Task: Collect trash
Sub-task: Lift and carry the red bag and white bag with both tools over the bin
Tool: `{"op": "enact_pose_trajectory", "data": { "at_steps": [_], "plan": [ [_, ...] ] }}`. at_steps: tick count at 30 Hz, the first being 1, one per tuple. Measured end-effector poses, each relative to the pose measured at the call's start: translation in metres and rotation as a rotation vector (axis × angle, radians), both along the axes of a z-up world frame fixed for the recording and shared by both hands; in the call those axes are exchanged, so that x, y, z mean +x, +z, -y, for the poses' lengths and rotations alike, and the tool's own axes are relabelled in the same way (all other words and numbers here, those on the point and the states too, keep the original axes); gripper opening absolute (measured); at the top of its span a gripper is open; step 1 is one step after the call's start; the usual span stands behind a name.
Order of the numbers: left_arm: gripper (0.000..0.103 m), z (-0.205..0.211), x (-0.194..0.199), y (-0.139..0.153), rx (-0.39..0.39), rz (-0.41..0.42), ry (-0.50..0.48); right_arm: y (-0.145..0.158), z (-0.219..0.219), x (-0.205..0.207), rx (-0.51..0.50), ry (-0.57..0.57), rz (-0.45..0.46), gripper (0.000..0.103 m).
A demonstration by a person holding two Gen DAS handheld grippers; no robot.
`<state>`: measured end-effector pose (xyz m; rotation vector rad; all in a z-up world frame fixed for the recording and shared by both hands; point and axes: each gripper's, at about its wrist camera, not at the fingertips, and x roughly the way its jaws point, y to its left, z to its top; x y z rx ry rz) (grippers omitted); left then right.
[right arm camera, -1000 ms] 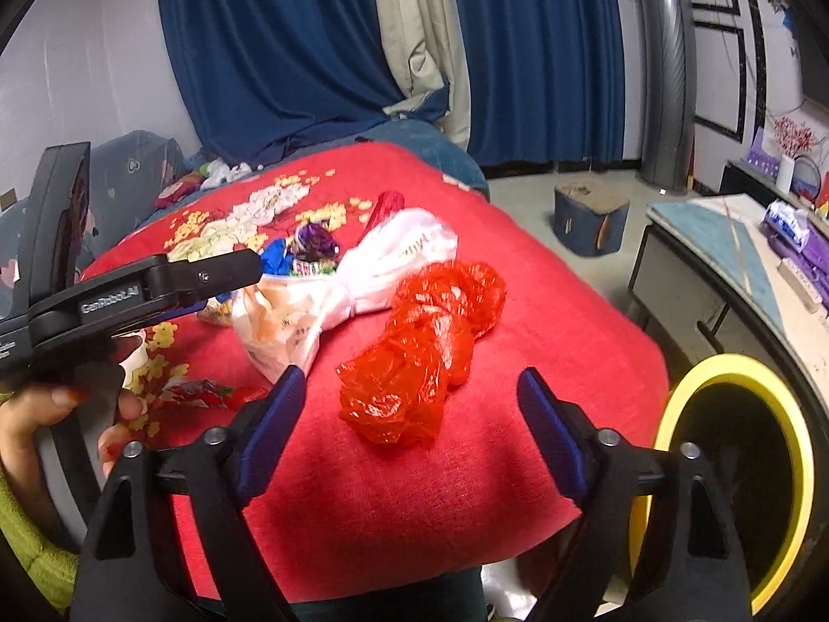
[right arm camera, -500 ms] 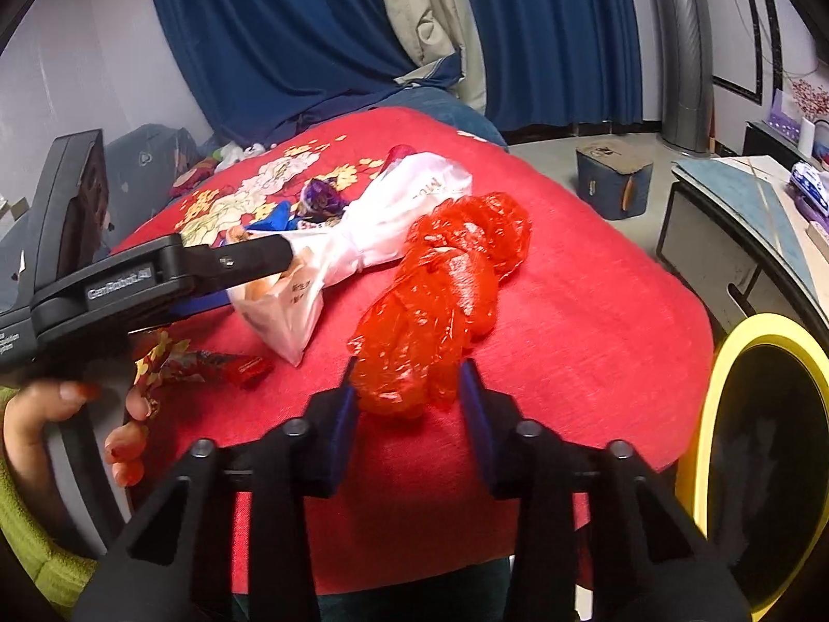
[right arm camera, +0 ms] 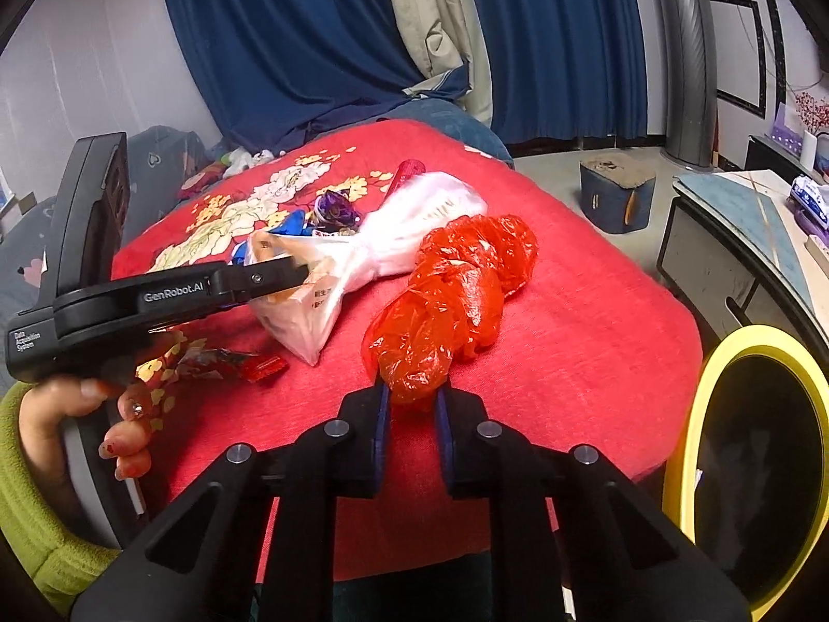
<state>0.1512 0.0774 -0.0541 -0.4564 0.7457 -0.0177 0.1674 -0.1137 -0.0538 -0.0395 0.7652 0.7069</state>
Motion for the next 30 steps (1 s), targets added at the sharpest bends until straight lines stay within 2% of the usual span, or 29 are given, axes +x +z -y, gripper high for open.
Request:
{"op": "enact_pose_trajectory", "data": {
  "at_steps": [23,30],
  "plan": [
    [0.007,0.008,-0.018,0.048,0.036,0.147,-0.021,0.035,0.023,-0.011,0.060,-0.023,0.080,0.013],
    [0.007,0.017,-0.026,0.060,0.077,0.186,-0.025,0.055,0.040,-0.014,0.099,-0.048,0.111,0.012]
  ]
}}
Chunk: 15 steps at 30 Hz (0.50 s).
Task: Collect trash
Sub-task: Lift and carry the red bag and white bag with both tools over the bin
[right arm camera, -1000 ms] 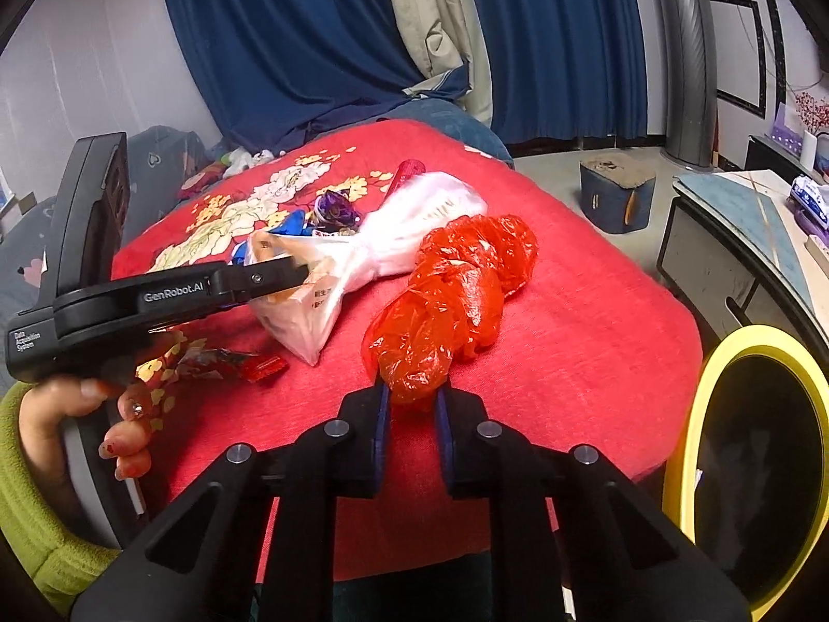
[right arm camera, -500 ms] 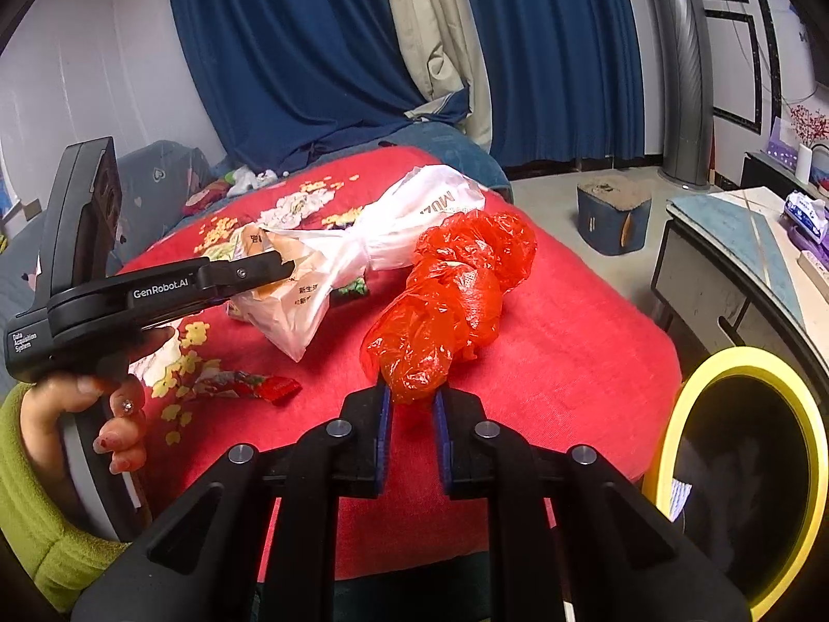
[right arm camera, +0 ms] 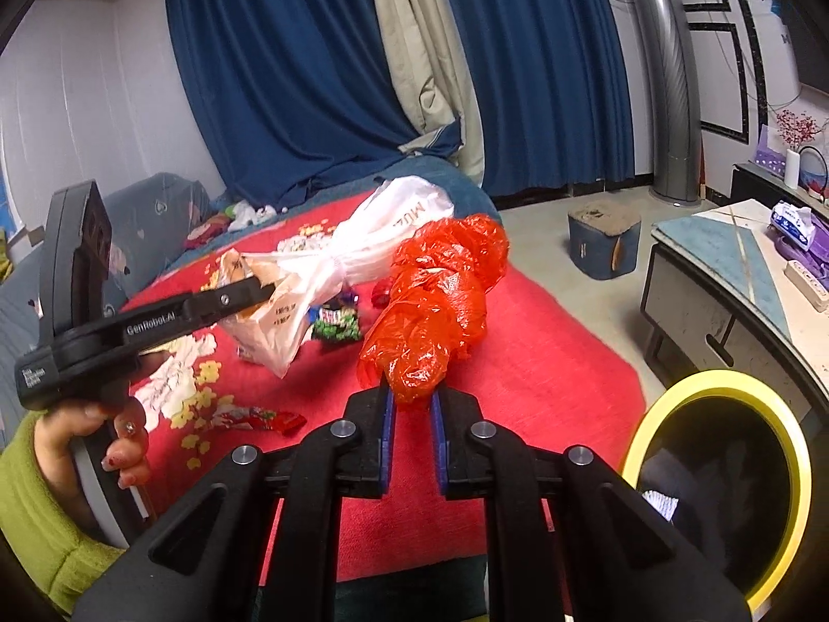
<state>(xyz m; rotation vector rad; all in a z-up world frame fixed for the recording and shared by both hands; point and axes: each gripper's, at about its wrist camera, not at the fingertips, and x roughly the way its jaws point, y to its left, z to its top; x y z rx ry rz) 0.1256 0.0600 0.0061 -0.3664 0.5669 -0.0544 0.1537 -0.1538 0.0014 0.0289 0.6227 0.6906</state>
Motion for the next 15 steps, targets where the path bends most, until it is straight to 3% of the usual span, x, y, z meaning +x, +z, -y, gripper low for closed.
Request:
{"op": "enact_pose_trajectory", "data": {
  "at_steps": [8,15],
  "plan": [
    [0.007,-0.001,-0.002,0.004,0.002,0.017,0.004,0.014,0.023,-0.007,0.025,-0.029,0.026,0.011],
    [0.007,0.016,-0.004,0.007,0.001,0.027,-0.048,0.019,0.054,-0.008,0.029,-0.103,0.037,0.011]
  ]
}}
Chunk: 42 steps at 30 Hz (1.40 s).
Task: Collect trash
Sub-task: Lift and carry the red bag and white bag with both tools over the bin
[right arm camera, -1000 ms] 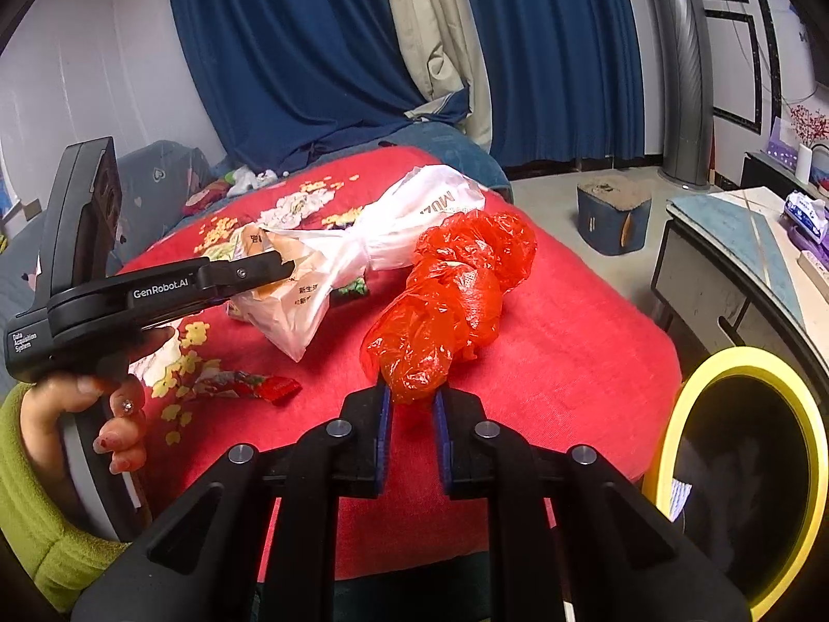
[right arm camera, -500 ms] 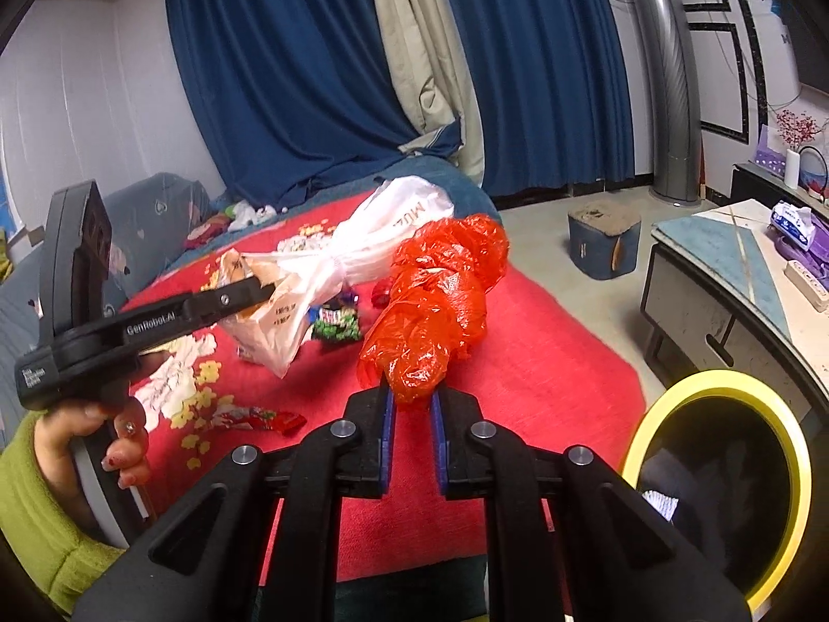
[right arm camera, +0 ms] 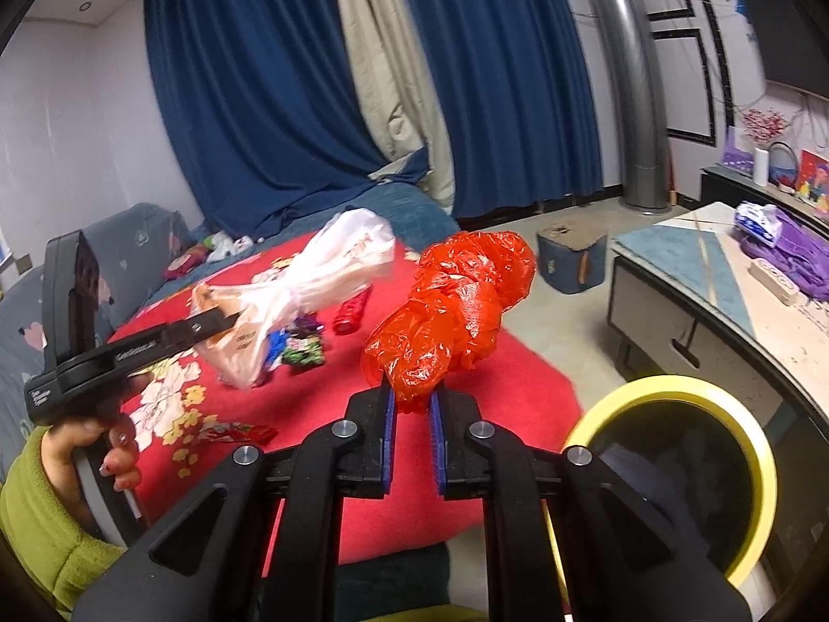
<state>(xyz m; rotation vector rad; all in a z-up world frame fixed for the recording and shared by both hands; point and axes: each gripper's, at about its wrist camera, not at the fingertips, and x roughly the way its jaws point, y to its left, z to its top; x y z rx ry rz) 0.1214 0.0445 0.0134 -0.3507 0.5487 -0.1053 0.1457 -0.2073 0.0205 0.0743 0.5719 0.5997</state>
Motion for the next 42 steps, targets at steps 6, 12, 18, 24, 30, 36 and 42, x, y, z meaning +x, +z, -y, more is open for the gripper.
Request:
{"op": "enact_pose_trajectory", "data": {
  "at_steps": [6,12,18,24,30,36,42],
  "plan": [
    [0.007,0.019,-0.001,-0.001,0.000,-0.001,-0.050,-0.001,0.022,-0.002,-0.010,-0.051,0.003,0.011],
    [0.007,0.035,-0.001,-0.004,0.008,-0.004,-0.093,-0.003,0.039,-0.003,-0.016,-0.089,0.001,0.011],
    [0.007,0.058,0.001,-0.009,0.026,-0.017,-0.150,-0.004,0.062,-0.002,-0.003,-0.147,-0.004,0.011],
    [0.007,0.077,-0.001,-0.014,0.047,-0.026,-0.197,-0.007,0.088,-0.002,0.009,-0.203,-0.017,0.011],
    [0.007,0.095,-0.001,-0.017,0.067,-0.032,-0.229,-0.009,0.106,-0.004,0.010,-0.243,-0.020,0.011],
    [0.007,0.112,0.004,-0.025,0.088,-0.051,-0.272,-0.012,0.115,-0.005,-0.001,-0.269,-0.018,0.011],
    [0.007,0.128,0.008,-0.031,0.103,-0.064,-0.310,-0.018,0.130,-0.005,-0.025,-0.304,-0.019,0.011]
  ]
}}
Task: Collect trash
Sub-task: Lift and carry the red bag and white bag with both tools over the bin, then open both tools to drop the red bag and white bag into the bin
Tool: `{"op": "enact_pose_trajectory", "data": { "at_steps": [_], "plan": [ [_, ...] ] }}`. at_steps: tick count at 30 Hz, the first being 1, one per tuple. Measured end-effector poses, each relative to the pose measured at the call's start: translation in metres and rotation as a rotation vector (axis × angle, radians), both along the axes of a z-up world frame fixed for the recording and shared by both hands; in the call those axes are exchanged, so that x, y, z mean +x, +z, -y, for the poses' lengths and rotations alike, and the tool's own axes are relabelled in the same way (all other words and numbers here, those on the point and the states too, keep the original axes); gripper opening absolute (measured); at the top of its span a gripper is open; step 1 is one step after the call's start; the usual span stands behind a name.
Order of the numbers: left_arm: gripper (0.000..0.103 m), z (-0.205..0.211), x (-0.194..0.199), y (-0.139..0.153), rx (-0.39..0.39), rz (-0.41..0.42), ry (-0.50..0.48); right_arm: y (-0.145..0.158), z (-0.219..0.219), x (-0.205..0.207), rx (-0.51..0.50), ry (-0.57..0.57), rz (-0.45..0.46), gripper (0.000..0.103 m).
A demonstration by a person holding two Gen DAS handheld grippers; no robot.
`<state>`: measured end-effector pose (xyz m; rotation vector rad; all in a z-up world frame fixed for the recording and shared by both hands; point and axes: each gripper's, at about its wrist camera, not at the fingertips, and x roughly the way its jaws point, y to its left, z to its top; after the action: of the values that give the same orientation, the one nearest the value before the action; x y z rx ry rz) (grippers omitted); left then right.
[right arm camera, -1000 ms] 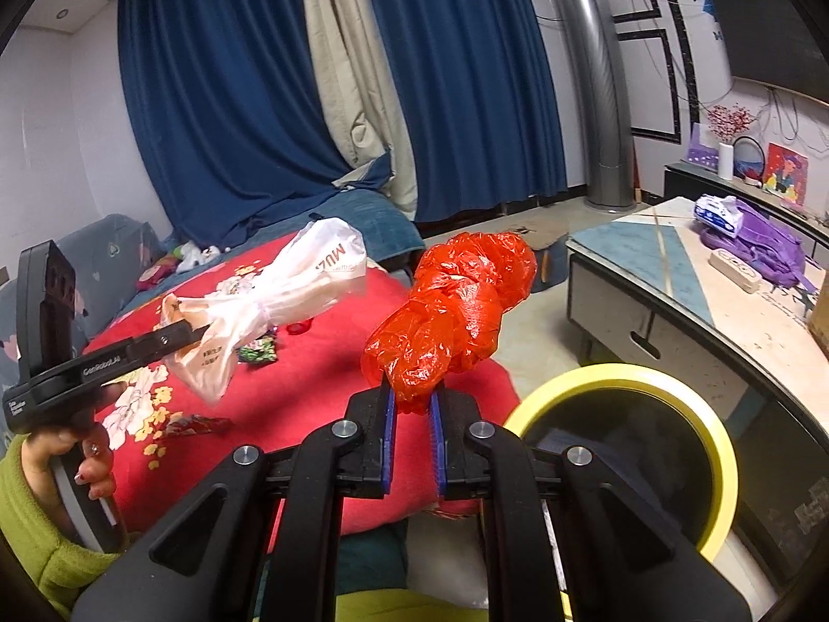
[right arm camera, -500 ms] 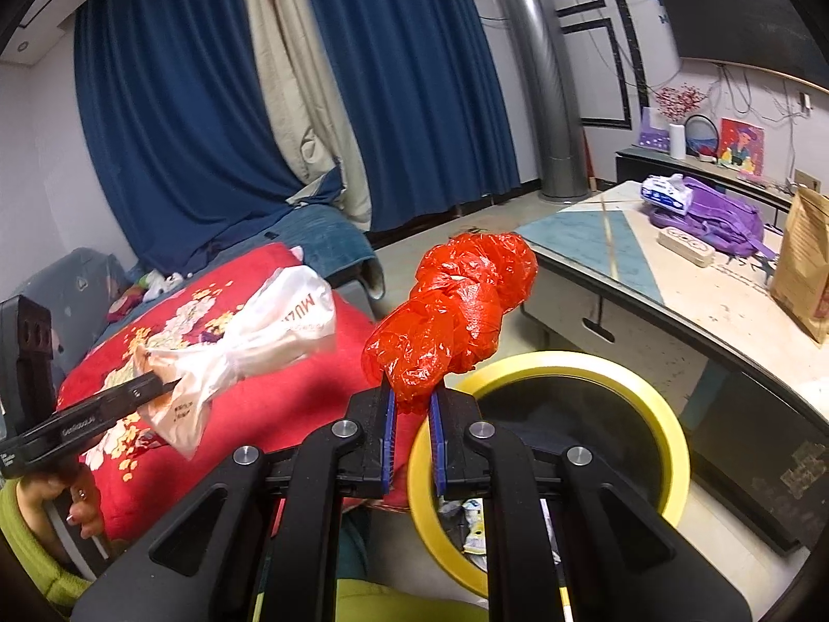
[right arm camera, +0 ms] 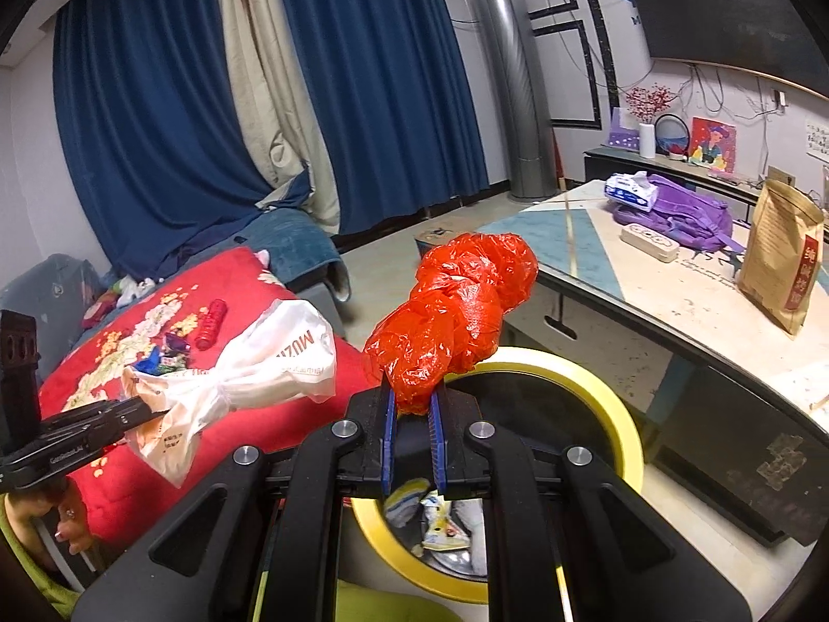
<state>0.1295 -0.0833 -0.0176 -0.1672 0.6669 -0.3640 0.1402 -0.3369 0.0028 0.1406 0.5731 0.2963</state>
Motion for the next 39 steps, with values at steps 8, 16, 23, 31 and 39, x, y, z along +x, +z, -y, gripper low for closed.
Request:
{"op": "enact_pose_trajectory", "data": {
  "at_steps": [8,16,23,31,39],
  "plan": [
    [0.007,0.025,0.007,-0.009,0.039,-0.019,-0.057,-0.012,0.023,0.004,0.003,-0.051,-0.022,0.011],
    [0.007,0.046,0.015,-0.020,0.077,-0.049,-0.101,-0.022,0.038,0.006,0.020,-0.081,-0.041,0.011],
    [0.007,0.069,0.023,-0.034,0.108,-0.091,-0.154,-0.031,0.047,0.008,0.012,-0.102,-0.066,0.011],
    [0.007,0.093,0.034,-0.054,0.140,-0.146,-0.213,-0.049,0.056,0.017,0.023,-0.118,-0.122,0.011],
    [0.007,0.114,0.048,-0.067,0.179,-0.170,-0.239,-0.061,0.055,0.024,0.039,-0.085,-0.173,0.011]
  ]
}}
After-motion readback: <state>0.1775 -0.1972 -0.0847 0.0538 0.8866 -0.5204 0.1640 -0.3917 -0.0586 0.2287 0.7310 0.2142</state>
